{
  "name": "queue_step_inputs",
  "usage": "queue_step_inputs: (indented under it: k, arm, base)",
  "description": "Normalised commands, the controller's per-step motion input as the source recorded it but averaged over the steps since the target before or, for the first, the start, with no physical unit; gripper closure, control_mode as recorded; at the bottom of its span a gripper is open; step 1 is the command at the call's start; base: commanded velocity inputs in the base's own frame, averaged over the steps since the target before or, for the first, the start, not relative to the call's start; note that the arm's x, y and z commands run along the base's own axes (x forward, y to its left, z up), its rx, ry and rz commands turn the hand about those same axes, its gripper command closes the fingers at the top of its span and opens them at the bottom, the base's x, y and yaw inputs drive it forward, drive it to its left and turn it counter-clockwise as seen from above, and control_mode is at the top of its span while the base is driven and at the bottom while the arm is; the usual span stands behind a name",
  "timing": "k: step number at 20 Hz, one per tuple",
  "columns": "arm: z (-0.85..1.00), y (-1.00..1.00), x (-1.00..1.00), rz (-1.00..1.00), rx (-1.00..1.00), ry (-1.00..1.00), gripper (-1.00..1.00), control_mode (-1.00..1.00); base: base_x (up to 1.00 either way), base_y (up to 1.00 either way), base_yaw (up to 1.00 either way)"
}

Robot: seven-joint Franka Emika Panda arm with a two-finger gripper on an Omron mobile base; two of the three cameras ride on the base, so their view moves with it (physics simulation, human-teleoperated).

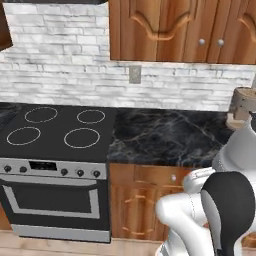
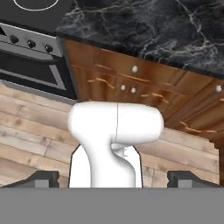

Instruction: Grab the lime and garlic from the fridge, place them in the blender, close the lid, and turn on the blender to create a marinade.

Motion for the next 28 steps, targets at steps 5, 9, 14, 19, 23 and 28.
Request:
queue_step_inputs:
  k: [5, 9, 14, 19, 23, 28]
  arm:
    - [0.0, 0.0, 0.0, 0.0, 0.0, 0.0, -1.0, 1.0]
    - [0.0, 0.0, 0.0, 0.0, 0.0, 0.0, -1.0, 1.0]
    - [0.0, 0.0, 0.0, 0.0, 0.0, 0.0, -1.0, 1.0]
    - [0.0, 0.0, 0.0, 0.0, 0.0, 0.0, -1.0, 1.0]
    - [0.0, 0.0, 0.0, 0.0, 0.0, 0.0, -1.0, 1.0]
    - [0.0, 0.0, 0.0, 0.0, 0.0, 0.0, -1.0, 1.0]
  base:
    - [-0.27, 1.0, 0.73]
    - [-0.24, 1.0, 0.75]
    - [-0.1, 1.0, 0.68]
    - [0.75, 0.75, 0.38]
    - [1.0, 0.71, 0.06]
    - [1.0, 0.98, -0.06]
